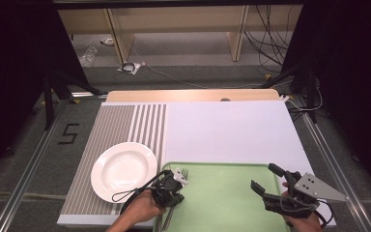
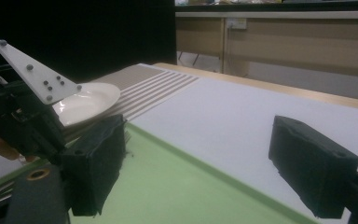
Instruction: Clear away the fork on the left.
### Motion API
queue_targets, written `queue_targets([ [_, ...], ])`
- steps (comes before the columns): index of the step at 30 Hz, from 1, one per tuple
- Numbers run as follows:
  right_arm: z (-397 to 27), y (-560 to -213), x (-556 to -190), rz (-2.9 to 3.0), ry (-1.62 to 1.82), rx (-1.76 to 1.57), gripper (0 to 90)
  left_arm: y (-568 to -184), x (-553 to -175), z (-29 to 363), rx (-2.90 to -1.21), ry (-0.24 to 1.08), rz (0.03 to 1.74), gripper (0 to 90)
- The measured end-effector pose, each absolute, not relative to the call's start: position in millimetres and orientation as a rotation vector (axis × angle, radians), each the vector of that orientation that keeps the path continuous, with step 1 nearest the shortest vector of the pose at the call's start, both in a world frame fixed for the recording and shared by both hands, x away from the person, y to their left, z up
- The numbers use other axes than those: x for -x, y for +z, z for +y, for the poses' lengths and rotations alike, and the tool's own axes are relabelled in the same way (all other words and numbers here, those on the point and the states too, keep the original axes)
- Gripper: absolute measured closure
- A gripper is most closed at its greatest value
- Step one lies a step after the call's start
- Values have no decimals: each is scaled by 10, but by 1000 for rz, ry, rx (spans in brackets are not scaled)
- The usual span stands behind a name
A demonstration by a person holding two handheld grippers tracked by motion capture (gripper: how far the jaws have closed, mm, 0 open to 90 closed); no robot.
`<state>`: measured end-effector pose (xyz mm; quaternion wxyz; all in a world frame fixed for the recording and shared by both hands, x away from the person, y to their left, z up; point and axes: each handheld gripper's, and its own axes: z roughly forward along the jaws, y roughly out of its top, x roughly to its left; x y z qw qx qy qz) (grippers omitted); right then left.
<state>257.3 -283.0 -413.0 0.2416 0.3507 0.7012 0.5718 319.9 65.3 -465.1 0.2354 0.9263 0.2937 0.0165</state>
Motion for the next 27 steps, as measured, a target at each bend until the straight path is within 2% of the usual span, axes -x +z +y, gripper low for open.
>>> queue_targets([
  [14,-2832,-4129,-2573,1916,1565,-959,197,-4614,-3214,769,-2519,51,833,889],
  [20,-2831,-4128,-2572,1917,1565,-957,197,-4510,-3200,835,-2486,72,828,814],
  [25,-2830,-4130,-2575,1912,1570,-954,197,-4435,-3168,897,-2446,85,847,642],
  [27,-2831,-4128,-2572,1915,1566,-956,197,-4402,-3152,927,-2421,90,843,600],
])
